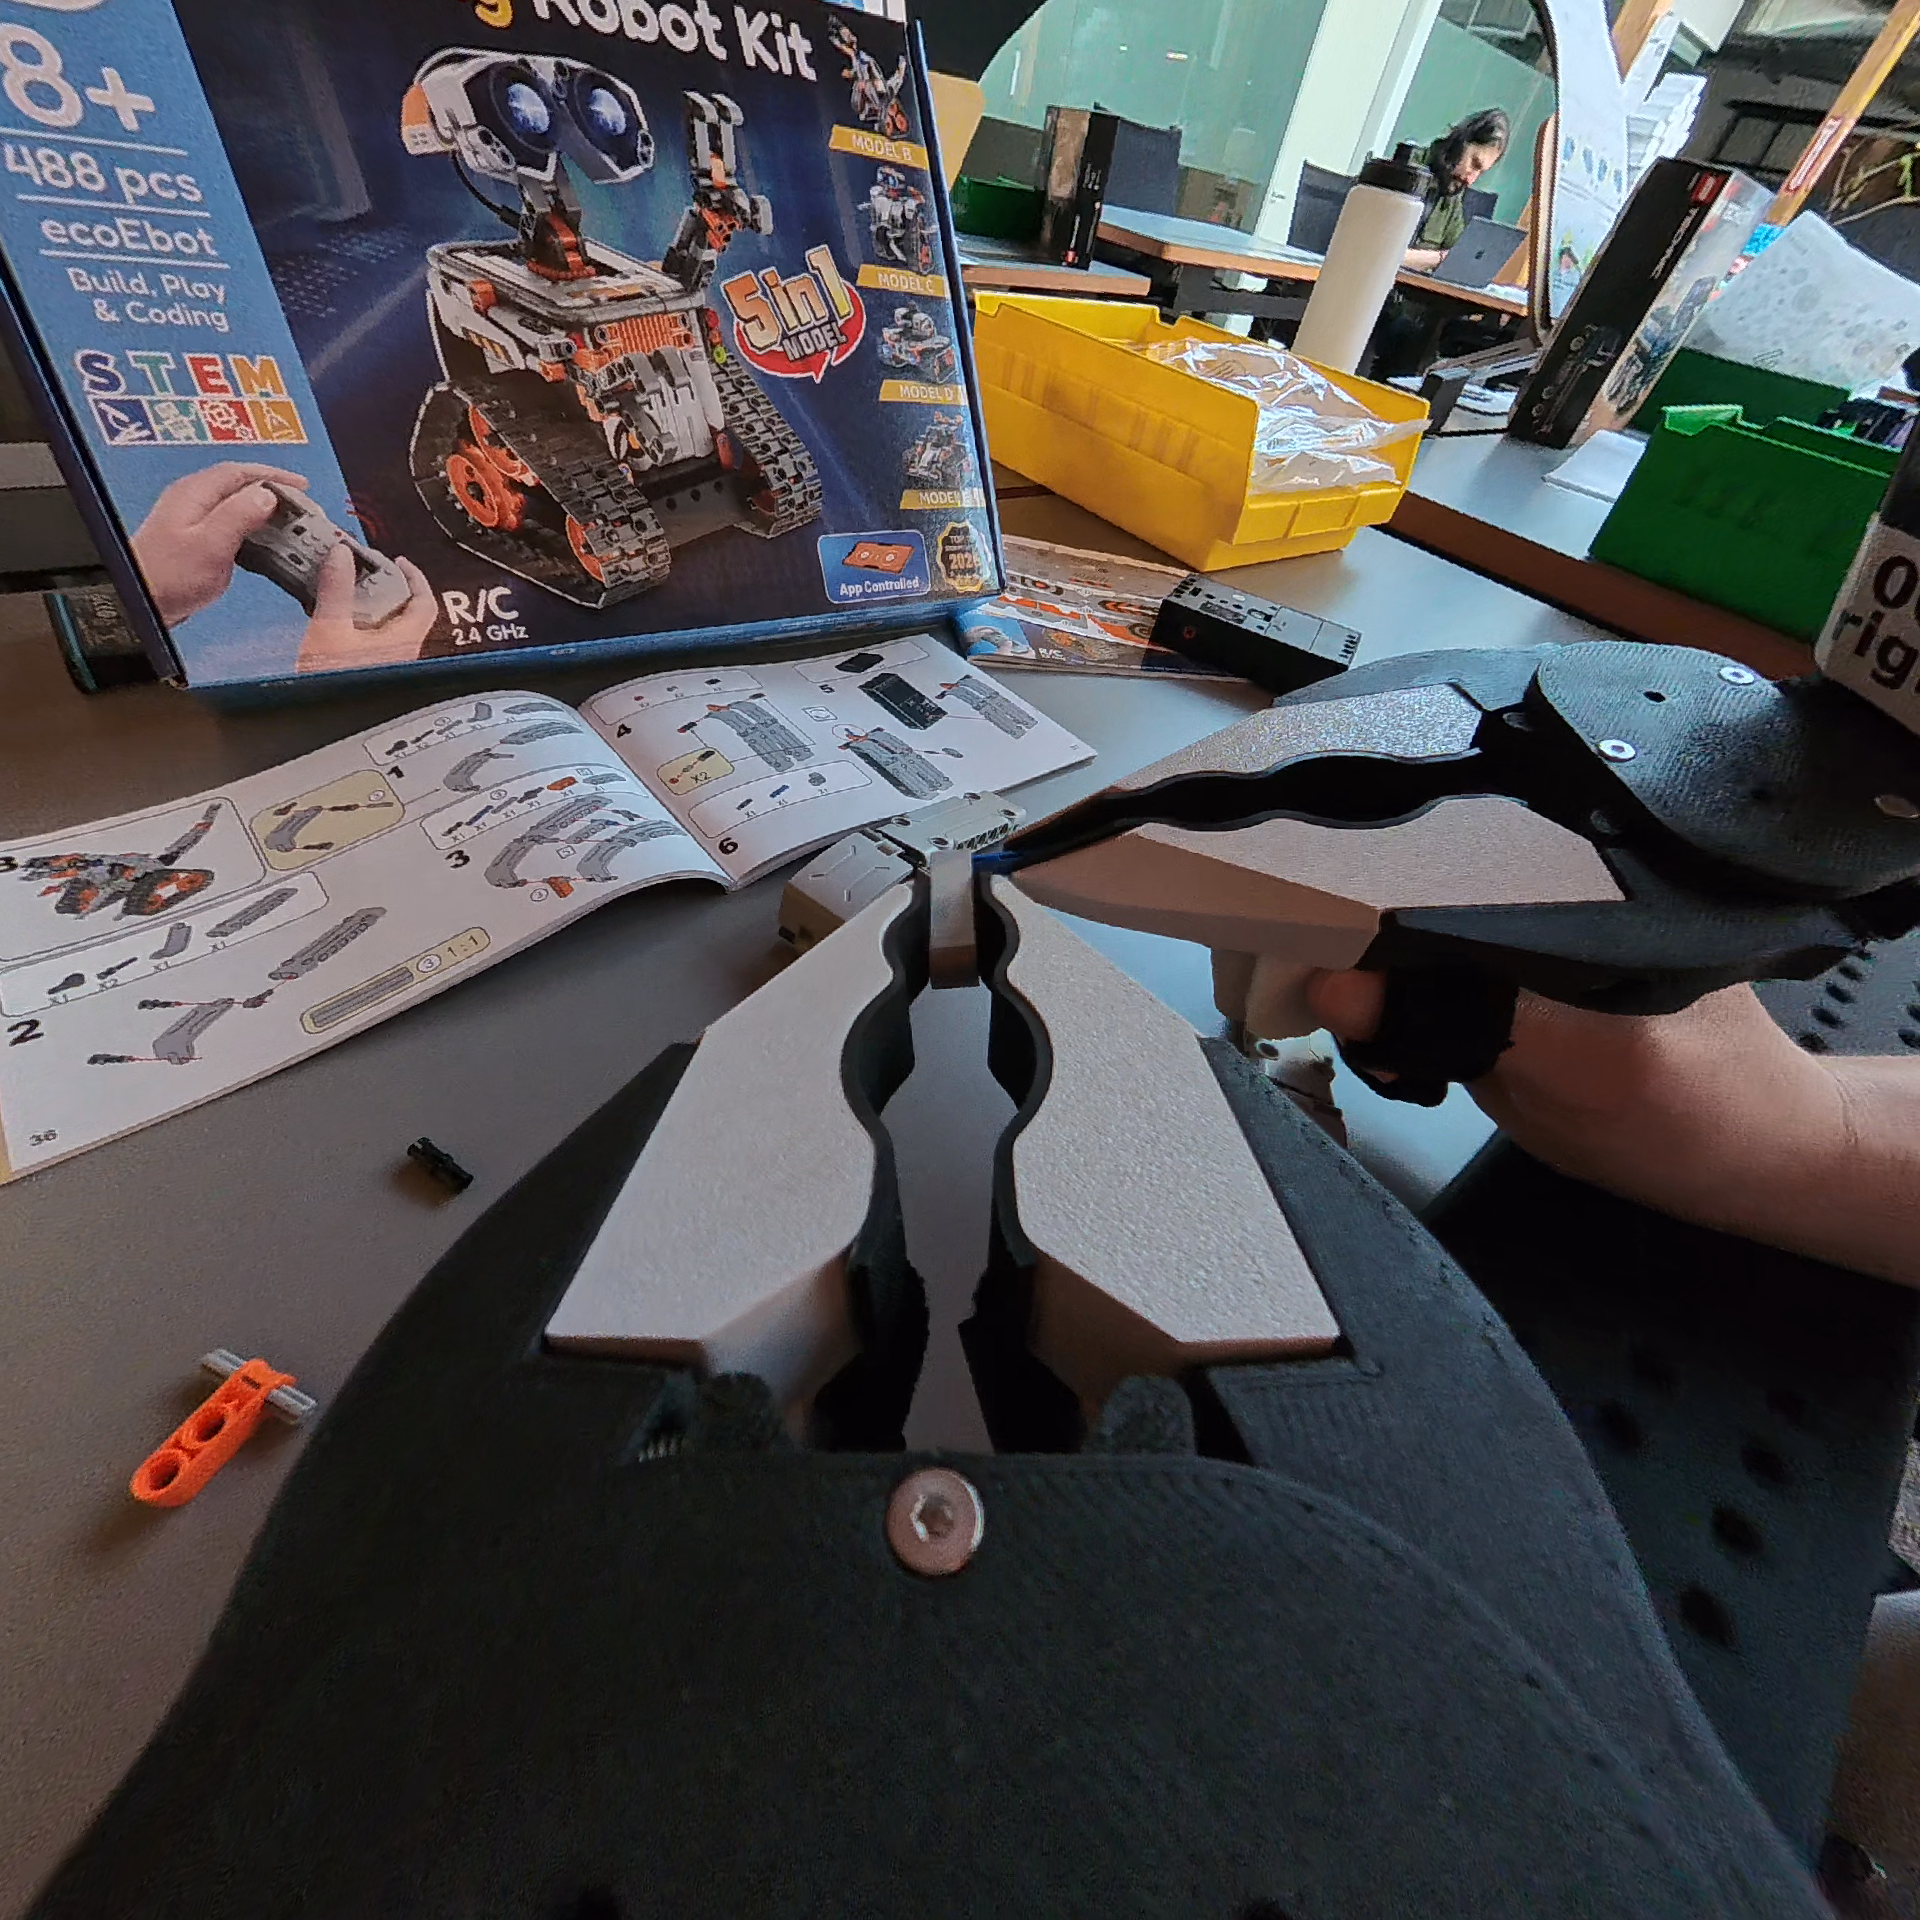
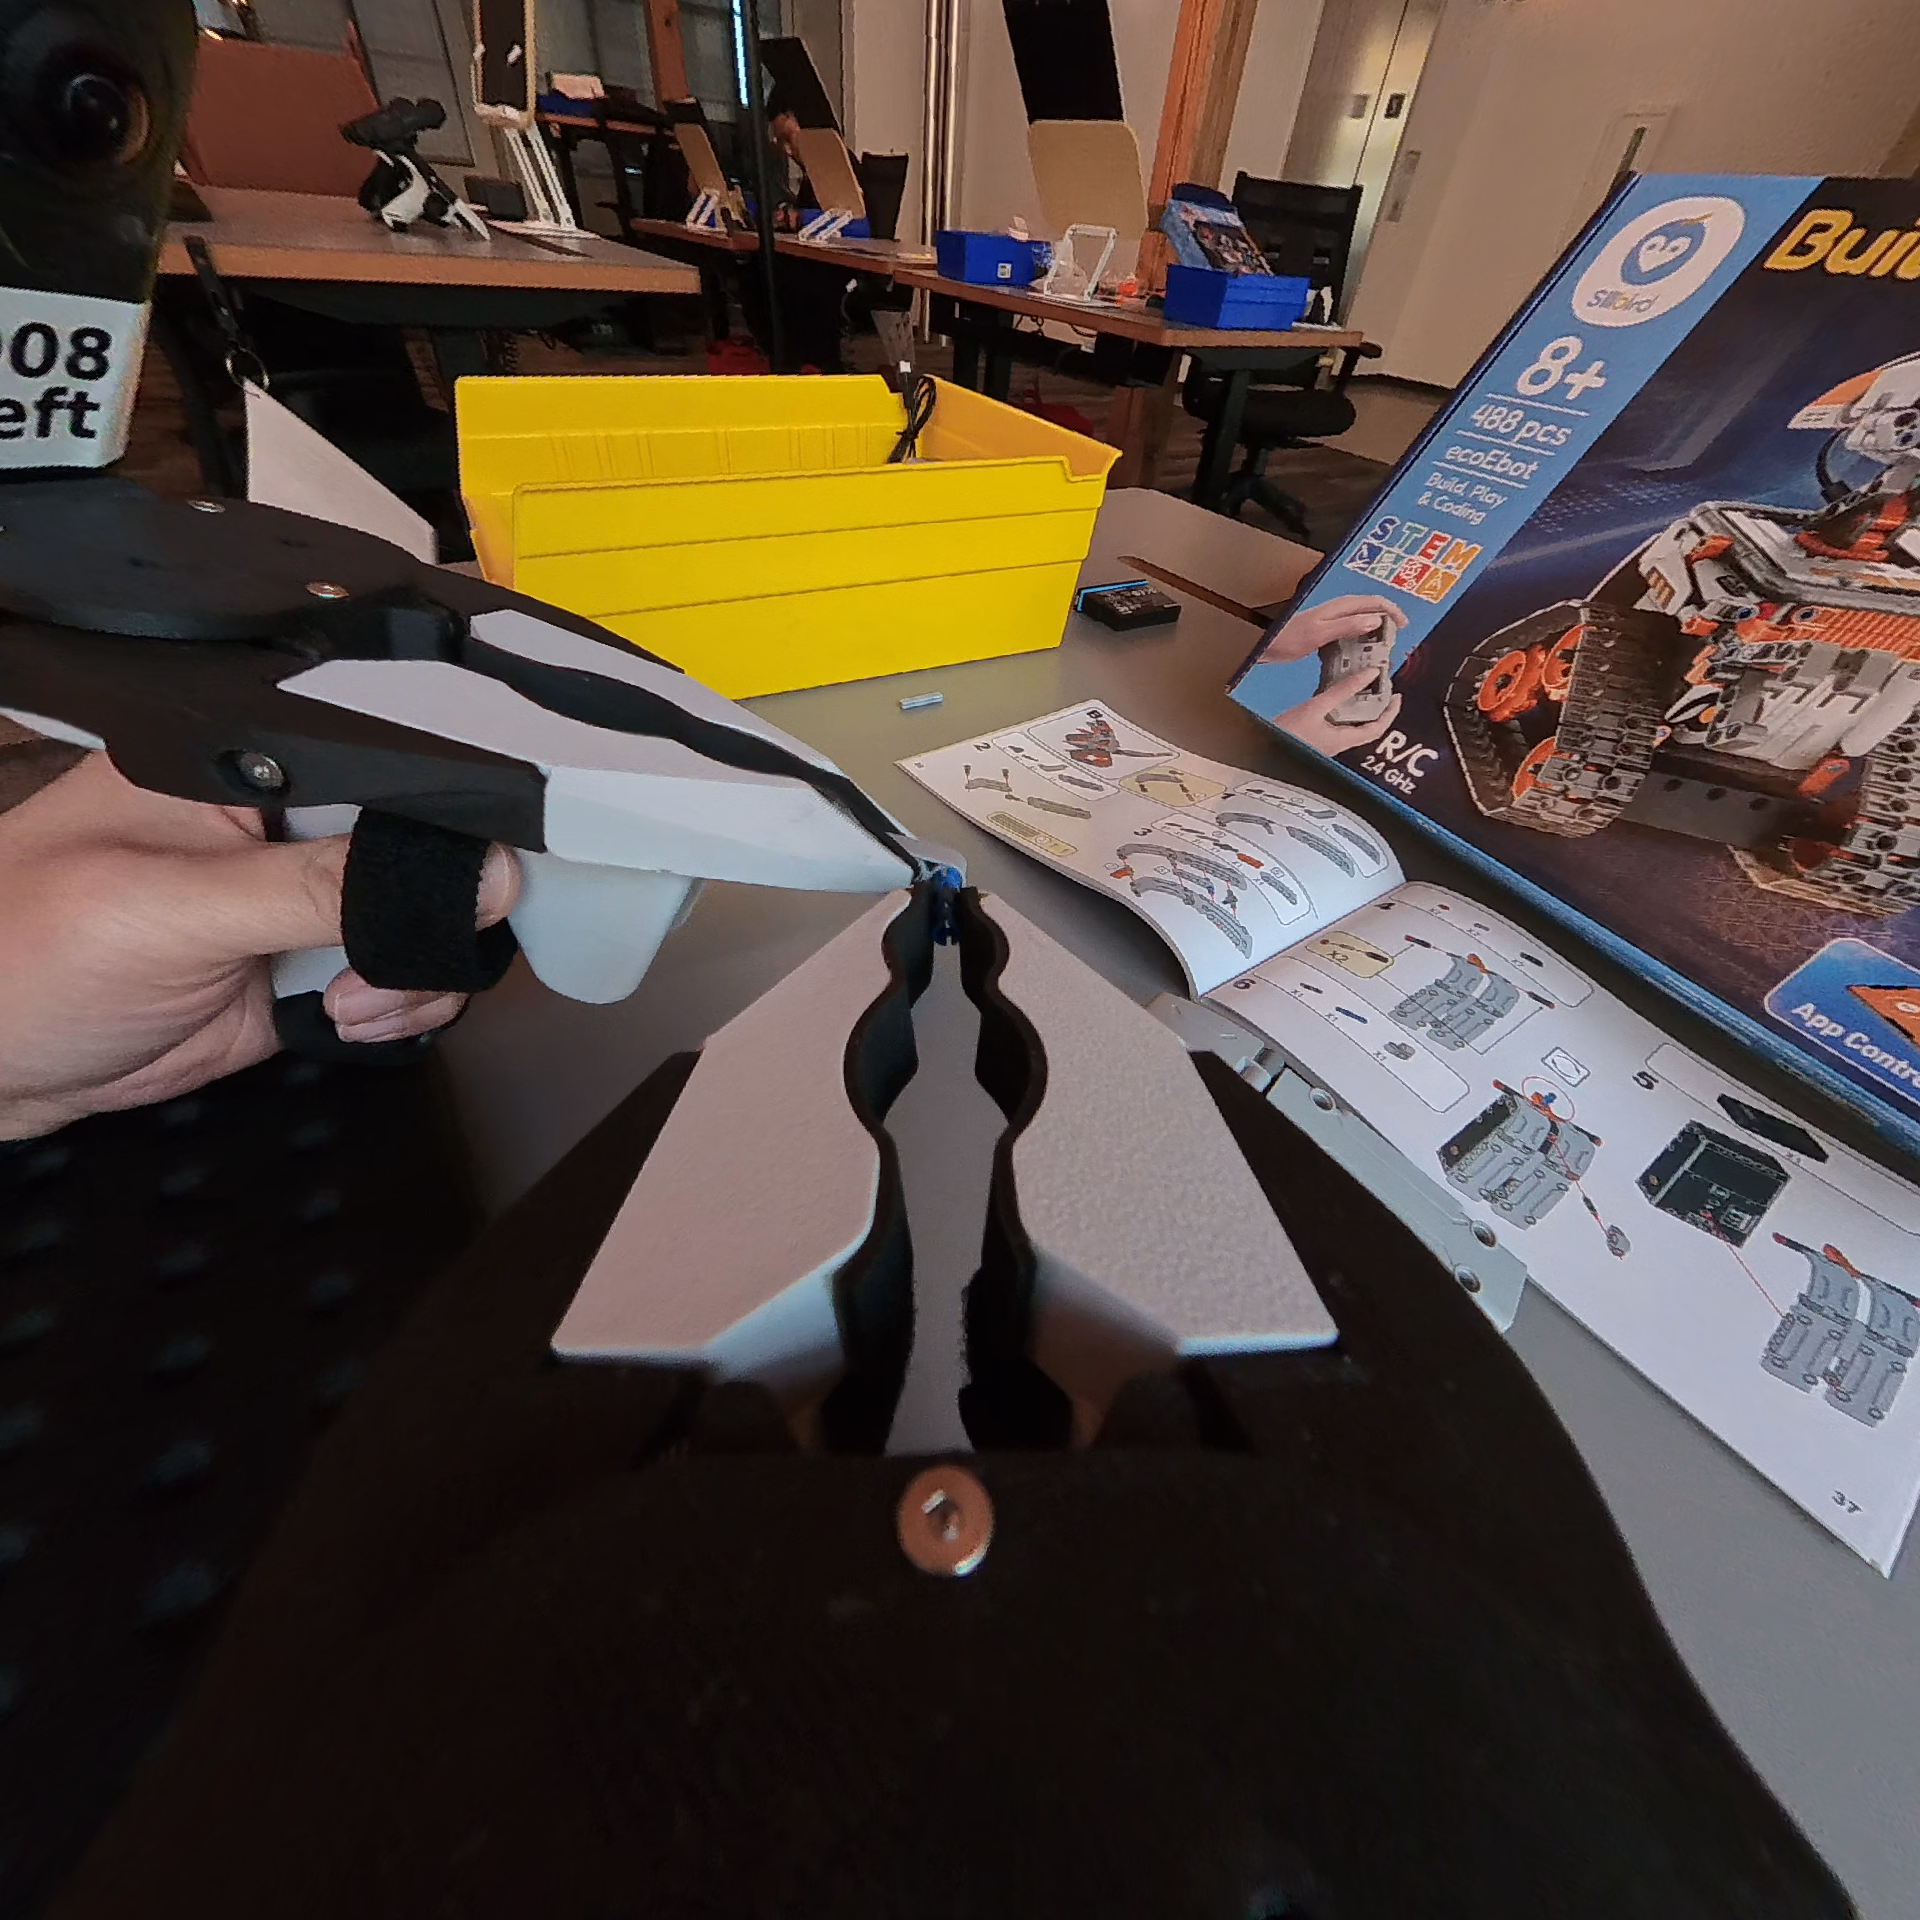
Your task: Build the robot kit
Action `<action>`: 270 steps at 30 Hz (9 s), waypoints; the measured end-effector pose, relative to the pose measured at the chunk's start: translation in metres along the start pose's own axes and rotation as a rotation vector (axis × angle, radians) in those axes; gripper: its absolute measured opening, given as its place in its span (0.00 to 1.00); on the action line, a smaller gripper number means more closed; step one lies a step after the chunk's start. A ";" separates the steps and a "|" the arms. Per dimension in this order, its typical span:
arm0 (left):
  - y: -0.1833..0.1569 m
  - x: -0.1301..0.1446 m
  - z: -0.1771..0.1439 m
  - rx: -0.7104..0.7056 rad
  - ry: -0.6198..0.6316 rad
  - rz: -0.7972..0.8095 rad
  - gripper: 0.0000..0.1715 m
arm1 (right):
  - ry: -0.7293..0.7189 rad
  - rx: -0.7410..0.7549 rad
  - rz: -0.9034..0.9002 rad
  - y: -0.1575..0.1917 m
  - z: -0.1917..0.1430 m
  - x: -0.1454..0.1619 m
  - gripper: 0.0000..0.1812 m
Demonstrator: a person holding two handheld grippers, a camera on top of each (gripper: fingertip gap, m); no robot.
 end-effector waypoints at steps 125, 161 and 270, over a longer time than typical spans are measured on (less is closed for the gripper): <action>-0.021 0.014 -0.005 0.279 0.080 0.398 0.04 | 0.081 -0.660 -0.221 0.018 -0.012 0.015 0.14; -0.039 0.010 -0.016 0.357 -0.009 0.384 0.04 | -0.052 -0.557 -0.328 0.025 -0.032 0.006 0.15; -0.038 0.017 -0.011 0.624 0.200 -0.113 0.03 | 0.068 -0.116 -0.966 0.032 -0.019 0.018 0.12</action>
Point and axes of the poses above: each gripper's, where its closed fingertips meet, z out along the fingers, x out of its underside, y = z × x across the jaws, the point moved 1 cm from there along -z, back along the fingers, and after that the axes turned 5 degrees about y, right-handed, at the moved point
